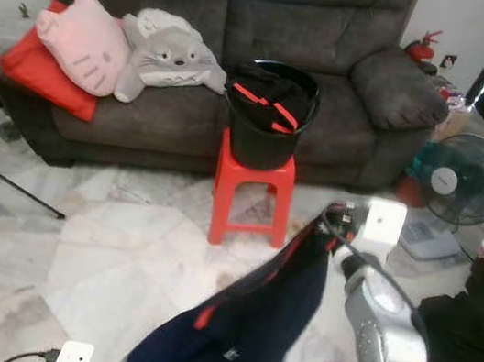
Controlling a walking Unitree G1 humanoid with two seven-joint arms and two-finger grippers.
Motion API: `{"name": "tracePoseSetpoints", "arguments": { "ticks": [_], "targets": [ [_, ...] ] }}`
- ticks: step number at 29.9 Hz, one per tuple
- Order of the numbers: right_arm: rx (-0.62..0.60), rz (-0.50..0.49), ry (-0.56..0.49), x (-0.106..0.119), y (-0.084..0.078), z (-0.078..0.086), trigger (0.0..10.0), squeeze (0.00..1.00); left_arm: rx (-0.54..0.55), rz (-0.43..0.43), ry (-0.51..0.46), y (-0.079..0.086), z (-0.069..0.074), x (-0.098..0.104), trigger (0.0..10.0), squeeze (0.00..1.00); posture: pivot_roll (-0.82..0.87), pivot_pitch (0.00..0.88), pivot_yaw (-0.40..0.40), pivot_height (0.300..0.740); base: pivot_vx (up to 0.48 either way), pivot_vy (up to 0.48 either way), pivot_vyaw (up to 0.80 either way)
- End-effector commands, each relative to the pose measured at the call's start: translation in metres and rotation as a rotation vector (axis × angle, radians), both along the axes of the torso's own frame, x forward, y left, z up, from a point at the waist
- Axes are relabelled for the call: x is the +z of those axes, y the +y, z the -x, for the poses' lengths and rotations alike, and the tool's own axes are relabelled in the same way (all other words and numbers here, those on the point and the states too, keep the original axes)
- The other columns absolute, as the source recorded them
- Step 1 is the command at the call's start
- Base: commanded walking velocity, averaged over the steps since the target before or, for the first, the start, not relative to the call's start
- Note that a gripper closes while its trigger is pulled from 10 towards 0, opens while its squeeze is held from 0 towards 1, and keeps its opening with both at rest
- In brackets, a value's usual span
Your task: Hang hanger
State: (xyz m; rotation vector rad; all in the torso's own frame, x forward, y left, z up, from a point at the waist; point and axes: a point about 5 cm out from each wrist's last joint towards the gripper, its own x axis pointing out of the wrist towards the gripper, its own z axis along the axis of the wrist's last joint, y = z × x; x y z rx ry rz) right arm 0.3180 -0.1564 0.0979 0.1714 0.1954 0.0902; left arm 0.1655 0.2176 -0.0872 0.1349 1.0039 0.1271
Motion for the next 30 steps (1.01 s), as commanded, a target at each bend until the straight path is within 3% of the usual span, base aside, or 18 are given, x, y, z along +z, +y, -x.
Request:
{"name": "tracePoseSetpoints", "arguments": {
  "ticks": [1, 14, 30],
  "targets": [
    [0.010, -0.010, -0.031, 0.0005, 0.0068, -0.0013, 10.0, 0.00, -0.020, -0.018, 0.032, 0.0036, 0.0070, -0.0024, 10.0, 0.00, -0.05, 0.000, 0.021, 0.740, 0.000, 0.000, 0.00],
    [-0.039, -0.010, -0.088, -0.0076, 0.0047, 0.0040, 10.0, 0.00, -0.034, -0.029, 0.044, 0.0054, 0.0098, -0.0032, 10.0, 0.00, -0.05, 0.000, 0.029, 0.740, 0.000, 0.000, 0.00],
    [-0.046, 0.010, -0.134, -0.0051, 0.0008, 0.0015, 10.0, 0.00, -0.019, -0.029, 0.036, 0.0057, 0.0085, -0.0026, 10.0, 0.00, -0.04, 0.000, 0.025, 0.740, 0.000, 0.000, 0.79]
  ]
}}
